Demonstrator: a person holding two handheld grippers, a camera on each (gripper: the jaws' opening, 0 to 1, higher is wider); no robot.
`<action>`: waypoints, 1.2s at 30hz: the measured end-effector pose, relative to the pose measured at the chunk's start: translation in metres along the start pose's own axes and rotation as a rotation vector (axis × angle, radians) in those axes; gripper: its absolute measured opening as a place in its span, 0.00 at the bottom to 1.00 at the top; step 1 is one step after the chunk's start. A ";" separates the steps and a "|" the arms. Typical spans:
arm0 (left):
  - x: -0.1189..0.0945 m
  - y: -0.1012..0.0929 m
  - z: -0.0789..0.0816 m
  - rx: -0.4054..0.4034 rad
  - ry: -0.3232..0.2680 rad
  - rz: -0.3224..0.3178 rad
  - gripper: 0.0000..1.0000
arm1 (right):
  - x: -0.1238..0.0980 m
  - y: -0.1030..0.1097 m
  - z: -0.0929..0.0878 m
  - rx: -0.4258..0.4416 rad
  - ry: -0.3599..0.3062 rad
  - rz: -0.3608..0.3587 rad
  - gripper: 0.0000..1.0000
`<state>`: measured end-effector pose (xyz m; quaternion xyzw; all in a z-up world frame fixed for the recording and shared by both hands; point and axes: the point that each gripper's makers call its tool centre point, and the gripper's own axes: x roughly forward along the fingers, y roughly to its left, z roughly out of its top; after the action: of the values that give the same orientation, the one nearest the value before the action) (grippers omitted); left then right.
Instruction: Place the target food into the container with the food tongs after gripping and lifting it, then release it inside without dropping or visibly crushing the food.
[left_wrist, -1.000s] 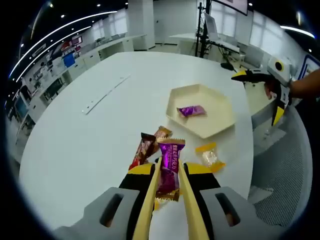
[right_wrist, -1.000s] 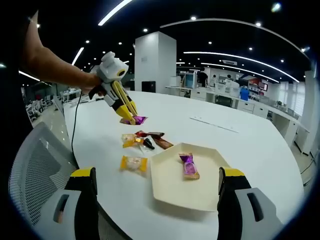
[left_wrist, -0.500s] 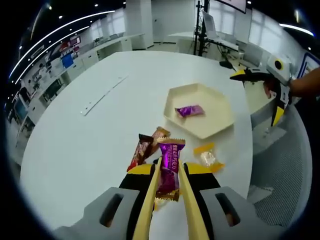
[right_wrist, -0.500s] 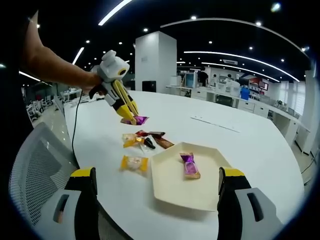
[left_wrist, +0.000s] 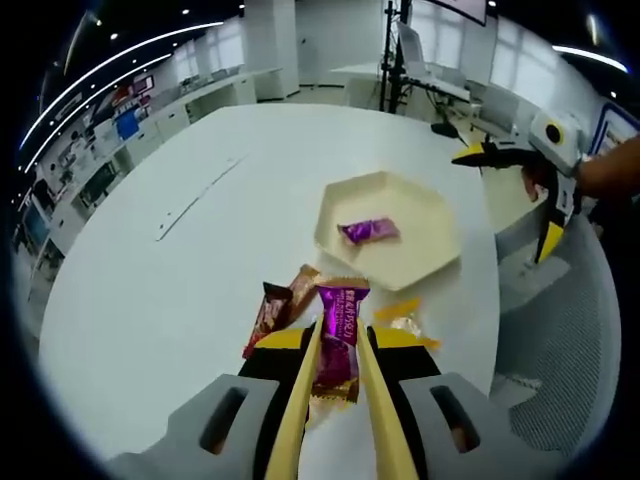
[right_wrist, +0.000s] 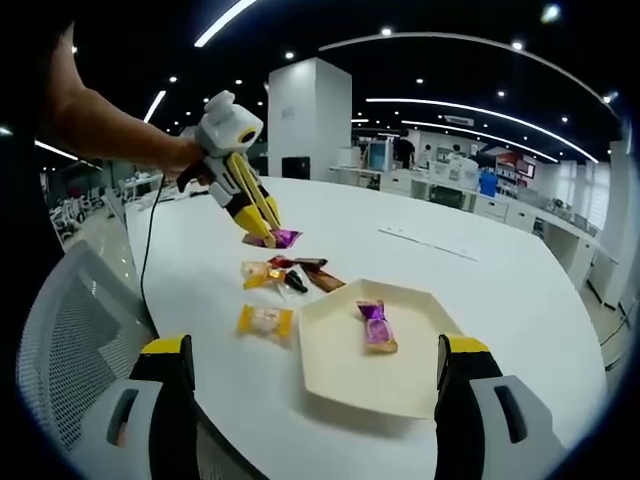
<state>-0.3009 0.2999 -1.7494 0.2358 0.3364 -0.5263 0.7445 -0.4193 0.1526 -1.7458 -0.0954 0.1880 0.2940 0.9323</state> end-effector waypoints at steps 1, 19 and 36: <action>0.001 -0.001 0.001 -0.003 0.000 -0.004 0.18 | 0.000 0.000 0.000 0.001 -0.001 0.001 0.99; 0.025 -0.023 0.046 0.055 -0.008 -0.043 0.18 | -0.002 -0.005 -0.001 0.000 -0.001 -0.017 0.98; 0.048 -0.039 0.076 0.135 0.010 -0.077 0.18 | -0.003 -0.008 0.001 0.035 -0.015 -0.026 1.00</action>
<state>-0.3082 0.2035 -1.7348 0.2749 0.3124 -0.5749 0.7045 -0.4171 0.1449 -1.7435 -0.0792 0.1851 0.2790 0.9389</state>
